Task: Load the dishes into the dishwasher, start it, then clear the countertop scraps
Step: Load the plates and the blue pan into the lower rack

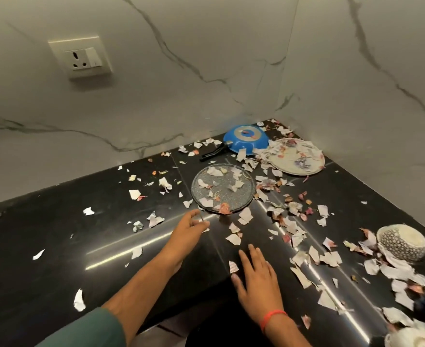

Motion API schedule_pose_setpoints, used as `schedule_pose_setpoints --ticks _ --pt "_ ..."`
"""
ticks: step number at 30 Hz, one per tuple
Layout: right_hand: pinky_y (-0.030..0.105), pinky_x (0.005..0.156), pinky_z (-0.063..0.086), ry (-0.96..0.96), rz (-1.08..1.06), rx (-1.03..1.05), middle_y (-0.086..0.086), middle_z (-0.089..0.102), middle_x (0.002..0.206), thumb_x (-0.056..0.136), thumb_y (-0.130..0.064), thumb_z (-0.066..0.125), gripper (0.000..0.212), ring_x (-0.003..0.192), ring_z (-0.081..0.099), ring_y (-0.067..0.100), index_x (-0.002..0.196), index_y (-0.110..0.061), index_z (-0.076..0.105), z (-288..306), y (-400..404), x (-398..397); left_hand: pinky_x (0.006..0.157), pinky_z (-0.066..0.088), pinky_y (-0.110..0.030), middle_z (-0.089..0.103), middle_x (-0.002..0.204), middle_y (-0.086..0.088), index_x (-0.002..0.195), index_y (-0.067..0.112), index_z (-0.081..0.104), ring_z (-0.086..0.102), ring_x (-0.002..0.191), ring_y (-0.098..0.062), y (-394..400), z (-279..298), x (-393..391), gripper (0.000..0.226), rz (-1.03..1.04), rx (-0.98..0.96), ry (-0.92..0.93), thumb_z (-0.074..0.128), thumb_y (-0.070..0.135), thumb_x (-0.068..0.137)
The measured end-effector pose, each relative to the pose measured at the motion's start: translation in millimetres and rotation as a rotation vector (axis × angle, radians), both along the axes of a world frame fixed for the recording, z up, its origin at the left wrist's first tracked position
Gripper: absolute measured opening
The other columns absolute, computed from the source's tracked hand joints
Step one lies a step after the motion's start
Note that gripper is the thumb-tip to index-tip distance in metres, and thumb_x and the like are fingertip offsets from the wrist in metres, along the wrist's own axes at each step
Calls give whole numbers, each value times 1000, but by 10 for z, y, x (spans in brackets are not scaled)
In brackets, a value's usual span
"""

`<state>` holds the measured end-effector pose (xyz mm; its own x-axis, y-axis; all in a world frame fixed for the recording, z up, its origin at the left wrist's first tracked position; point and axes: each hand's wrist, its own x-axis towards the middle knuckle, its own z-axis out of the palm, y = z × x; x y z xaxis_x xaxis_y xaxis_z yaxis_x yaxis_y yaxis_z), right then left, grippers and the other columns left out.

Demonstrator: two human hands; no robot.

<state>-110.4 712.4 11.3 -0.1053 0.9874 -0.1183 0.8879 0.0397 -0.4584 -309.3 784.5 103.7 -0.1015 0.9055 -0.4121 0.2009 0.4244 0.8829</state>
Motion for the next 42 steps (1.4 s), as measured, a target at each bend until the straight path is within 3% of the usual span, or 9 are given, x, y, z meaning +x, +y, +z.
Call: schedule_pose_setpoints --ticks 5,11,17,22,26,28,33,36,42 --pt "35 120 7 -150 -36 103 -7 16 167 99 -65 31 64 154 11 13 156 -36 30 -174 -115 -56 89 52 -35 63 123 -13 150 18 45 64 105 -22 796 -315 -121 55 -126 47 267 64 24 98" --pt "34 121 11 -196 -53 104 -10 14 168 100 -64 32 62 155 8 9 156 -38 31 -165 -102 -54 108 45 -48 54 142 -19 152 22 42 49 131 -41 1600 -435 -163 63 -211 135 694 60 31 93" --pt "35 120 17 -214 -66 125 -6 22 167 99 -61 40 60 154 16 12 153 -34 38 -163 -95 -70 114 33 -51 45 149 -21 156 21 31 40 138 -44 2038 -505 -286 75 -229 -22 883 64 35 91" --pt "37 120 19 -216 -66 122 -5 21 167 99 -61 38 60 154 16 13 153 -33 38 -152 -89 -73 113 39 -50 59 141 -12 148 24 48 53 131 -38 2229 -559 -424 65 -216 -61 730 67 24 86" --pt "37 120 18 -214 -67 108 -6 18 167 100 -62 36 61 155 12 12 154 -35 35 -140 -87 -68 98 53 -49 74 99 -6 97 20 75 67 101 -34 2240 -582 -454 24 -229 -38 739 65 21 74" --pt "37 120 17 -214 -65 99 -6 17 168 100 -62 35 61 155 12 12 154 -35 35 -133 -80 -71 90 57 -48 73 85 -7 84 16 76 70 89 -34 2250 -582 -450 26 -258 -46 781 61 27 67" --pt "39 120 18 -207 -68 99 -6 18 168 100 -62 34 60 155 11 13 154 -34 36 -140 -77 -69 92 56 -48 72 97 -11 100 13 72 69 94 -35 2379 -601 -418 49 -275 -109 832 63 48 66" --pt "39 119 19 -210 -67 98 -5 17 168 100 -63 33 60 155 11 13 154 -34 35 -143 -81 -63 75 53 -38 64 90 -11 95 6 64 65 86 -33 2427 -523 -368 43 -262 -113 802 68 44 75" --pt "38 120 16 -213 -66 87 -5 17 168 100 -63 34 61 155 12 14 154 -35 35 -135 -77 -62 73 44 -36 53 80 -7 77 14 60 51 82 -23 2457 -89 -101 13 -116 -36 185 60 15 64"
